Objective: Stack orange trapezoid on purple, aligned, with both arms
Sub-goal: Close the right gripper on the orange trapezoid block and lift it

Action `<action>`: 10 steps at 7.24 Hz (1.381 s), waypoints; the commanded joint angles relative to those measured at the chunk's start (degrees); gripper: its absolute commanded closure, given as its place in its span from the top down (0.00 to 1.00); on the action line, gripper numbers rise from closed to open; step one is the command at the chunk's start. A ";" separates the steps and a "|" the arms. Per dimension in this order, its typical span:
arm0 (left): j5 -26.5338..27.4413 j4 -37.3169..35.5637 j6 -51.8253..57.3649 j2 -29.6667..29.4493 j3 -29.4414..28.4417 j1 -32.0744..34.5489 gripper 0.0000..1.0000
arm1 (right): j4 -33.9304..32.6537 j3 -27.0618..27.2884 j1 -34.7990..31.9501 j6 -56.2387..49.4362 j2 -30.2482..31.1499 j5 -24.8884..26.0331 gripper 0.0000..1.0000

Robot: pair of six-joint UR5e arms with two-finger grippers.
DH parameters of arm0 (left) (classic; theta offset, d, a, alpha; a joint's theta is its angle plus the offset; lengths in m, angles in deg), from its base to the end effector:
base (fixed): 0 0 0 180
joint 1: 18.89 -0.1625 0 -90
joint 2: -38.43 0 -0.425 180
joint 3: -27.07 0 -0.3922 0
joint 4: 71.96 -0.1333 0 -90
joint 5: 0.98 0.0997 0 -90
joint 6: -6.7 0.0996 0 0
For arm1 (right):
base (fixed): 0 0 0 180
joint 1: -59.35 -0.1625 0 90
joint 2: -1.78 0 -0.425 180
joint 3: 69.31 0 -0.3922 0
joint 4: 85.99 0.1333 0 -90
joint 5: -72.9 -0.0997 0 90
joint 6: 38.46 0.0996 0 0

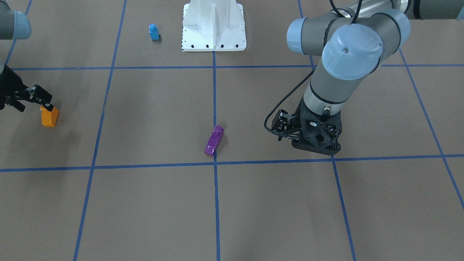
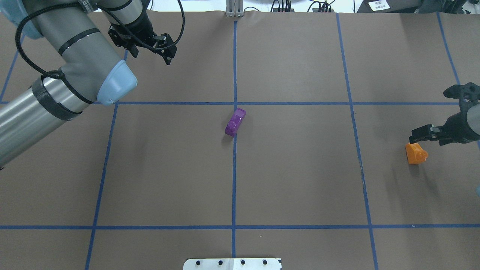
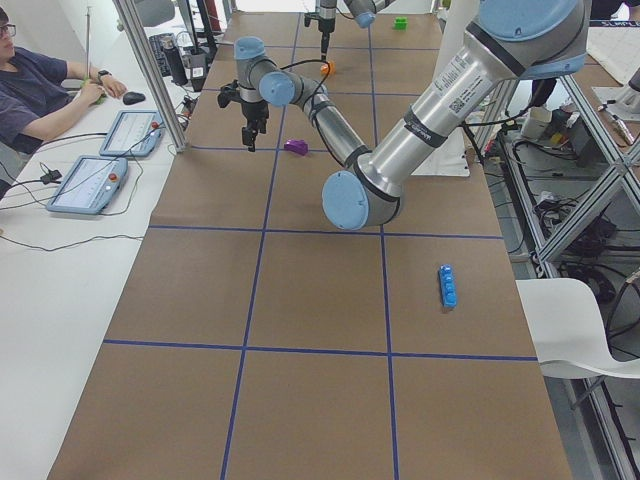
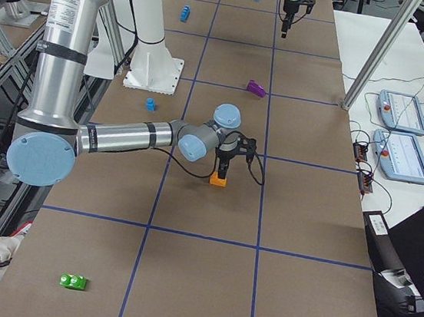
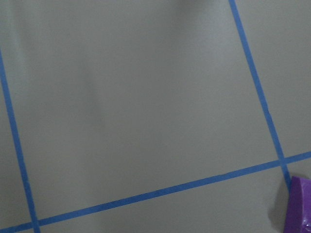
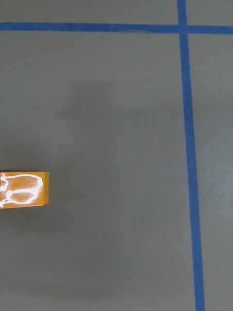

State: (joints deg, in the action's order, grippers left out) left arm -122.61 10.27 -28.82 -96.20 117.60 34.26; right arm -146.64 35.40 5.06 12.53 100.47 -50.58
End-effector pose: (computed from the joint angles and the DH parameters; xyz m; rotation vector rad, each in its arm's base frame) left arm 0.3584 -0.6134 0.1937 0.1990 0.8051 0.2019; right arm -0.2021 -0.4154 0.5515 0.0477 -0.8217 0.0712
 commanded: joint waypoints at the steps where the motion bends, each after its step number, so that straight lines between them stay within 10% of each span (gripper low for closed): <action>1: -0.19 -0.05 0.28 0.68 0.53 0.28 1.00 | 0.36 -2.31 3.57 -0.37 0.02 2.00 1.00; 7: -0.10 -0.05 0.28 1.12 1.32 0.19 1.00 | 0.36 -6.45 3.76 -0.72 -1.66 1.57 0.81; 10: -0.10 0.04 0.28 1.47 1.32 0.19 1.00 | 0.28 -6.19 3.76 -0.55 -1.92 0.87 0.49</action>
State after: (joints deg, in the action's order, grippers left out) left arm -122.71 10.27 -28.54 -94.89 118.92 34.46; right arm -146.30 29.14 8.82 11.94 98.61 -49.55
